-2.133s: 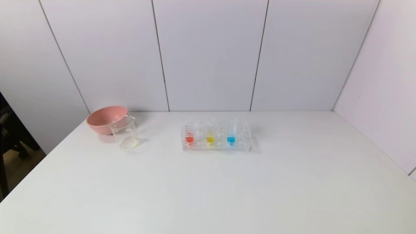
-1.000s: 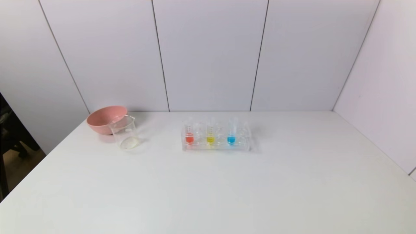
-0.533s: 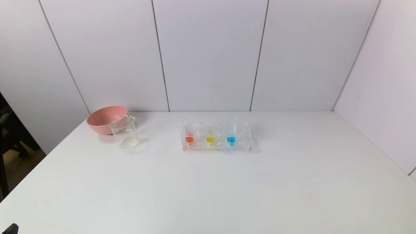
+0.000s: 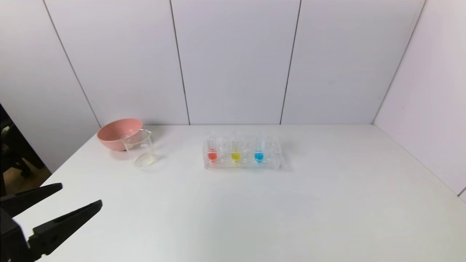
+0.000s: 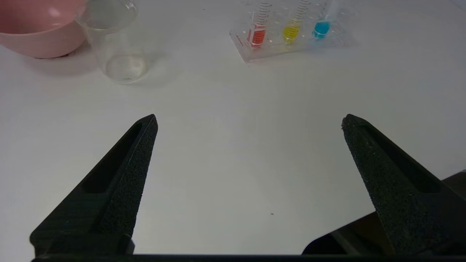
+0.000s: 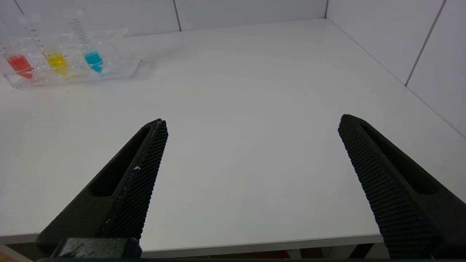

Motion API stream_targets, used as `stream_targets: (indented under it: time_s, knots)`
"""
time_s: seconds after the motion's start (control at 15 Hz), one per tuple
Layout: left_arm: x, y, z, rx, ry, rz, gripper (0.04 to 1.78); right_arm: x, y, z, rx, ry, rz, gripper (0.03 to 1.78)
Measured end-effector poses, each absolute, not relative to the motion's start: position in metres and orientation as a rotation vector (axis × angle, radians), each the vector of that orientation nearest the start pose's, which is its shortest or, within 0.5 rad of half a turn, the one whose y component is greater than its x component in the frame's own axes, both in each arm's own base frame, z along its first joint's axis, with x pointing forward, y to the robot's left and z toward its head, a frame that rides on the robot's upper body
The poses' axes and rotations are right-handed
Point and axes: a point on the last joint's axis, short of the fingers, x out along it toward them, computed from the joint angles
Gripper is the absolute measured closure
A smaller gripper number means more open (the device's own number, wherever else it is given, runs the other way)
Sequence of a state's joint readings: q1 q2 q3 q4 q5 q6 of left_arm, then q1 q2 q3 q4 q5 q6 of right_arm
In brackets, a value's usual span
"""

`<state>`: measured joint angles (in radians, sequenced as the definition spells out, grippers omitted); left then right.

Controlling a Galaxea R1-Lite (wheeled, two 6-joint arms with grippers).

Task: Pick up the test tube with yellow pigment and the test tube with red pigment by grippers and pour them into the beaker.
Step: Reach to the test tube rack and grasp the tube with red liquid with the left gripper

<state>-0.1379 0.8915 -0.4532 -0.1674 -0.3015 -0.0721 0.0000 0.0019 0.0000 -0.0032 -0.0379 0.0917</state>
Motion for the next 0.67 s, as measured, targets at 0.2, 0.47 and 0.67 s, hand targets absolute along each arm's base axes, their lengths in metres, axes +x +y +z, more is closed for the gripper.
stream_targets:
  time_s: [0.2, 0.47, 0.67]
  knots:
    - [0.147, -0.042, 0.197, -0.095, 0.372, -0.497, 0.06, -0.023, -0.001, 0.076, 0.092, -0.003, -0.038, 0.1]
    - [0.2, -0.095, 0.188, -0.097, 0.415, -0.487, 0.06, -0.023, -0.001, 0.076, 0.091, -0.003, -0.038, 0.1]
    - [0.23, -0.139, 0.176, -0.076, 0.397, -0.416, 0.06, -0.023, -0.001, 0.076, 0.092, -0.003, -0.038, 0.1]
